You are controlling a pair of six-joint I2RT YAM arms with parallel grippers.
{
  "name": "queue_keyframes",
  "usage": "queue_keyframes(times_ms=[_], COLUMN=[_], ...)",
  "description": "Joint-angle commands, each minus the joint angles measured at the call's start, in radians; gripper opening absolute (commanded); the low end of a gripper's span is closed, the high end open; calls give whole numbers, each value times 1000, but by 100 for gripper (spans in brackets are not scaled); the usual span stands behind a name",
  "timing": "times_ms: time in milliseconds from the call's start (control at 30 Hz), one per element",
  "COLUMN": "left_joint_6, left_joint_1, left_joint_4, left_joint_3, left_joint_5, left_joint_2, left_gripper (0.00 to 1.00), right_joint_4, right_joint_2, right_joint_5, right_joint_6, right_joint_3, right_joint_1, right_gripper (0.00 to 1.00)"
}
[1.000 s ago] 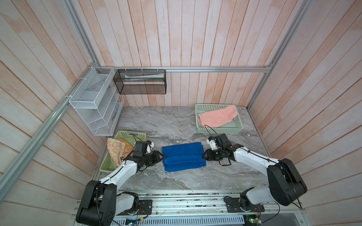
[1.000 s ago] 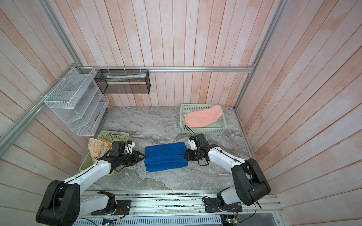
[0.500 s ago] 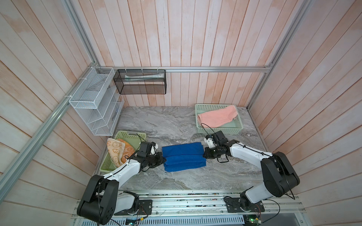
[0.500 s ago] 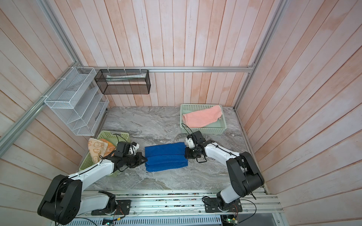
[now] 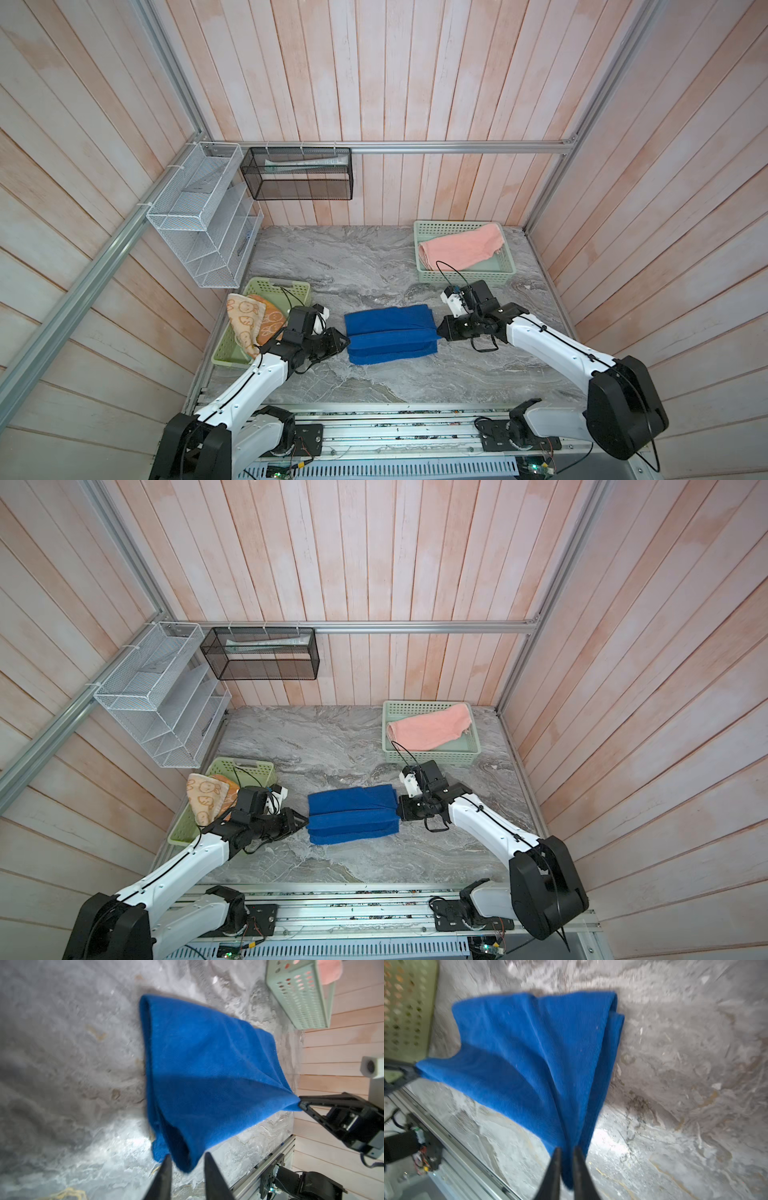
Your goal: Fold and stack the towels
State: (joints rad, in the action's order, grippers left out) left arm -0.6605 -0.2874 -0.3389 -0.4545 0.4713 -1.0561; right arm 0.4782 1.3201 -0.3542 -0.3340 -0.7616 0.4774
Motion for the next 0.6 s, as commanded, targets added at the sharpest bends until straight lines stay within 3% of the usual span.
queue_keyframes(times_ms=[0, 133, 233, 333, 533, 567], left_joint_6=[-53, -78, -74, -46, -37, -39], left_joint_1=[-5, -4, -4, -31, -220, -238], left_joint_4=[-55, -90, -46, -26, 16, 30], left_joint_3=[37, 28, 8, -68, -207, -209], left_joint_5=[-42, -134, -140, -93, -160, -158], left_joint_2=[43, 138, 132, 16, -226, -264], left_gripper=[50, 50, 42, 36, 36, 36], right_joint_4=[66, 123, 102, 52, -17, -19], right_joint_2=[-24, -106, -124, -56, 197, 229], right_joint_5=[-62, 9, 79, 66, -8, 2], right_joint_6=[-28, -61, -73, -77, -39, -32], right_joint_3=[56, 5, -29, -60, -157, -164], right_joint_1=[7, 7, 0, -3, 32, 48], right_gripper=[37, 44, 46, 46, 42, 37])
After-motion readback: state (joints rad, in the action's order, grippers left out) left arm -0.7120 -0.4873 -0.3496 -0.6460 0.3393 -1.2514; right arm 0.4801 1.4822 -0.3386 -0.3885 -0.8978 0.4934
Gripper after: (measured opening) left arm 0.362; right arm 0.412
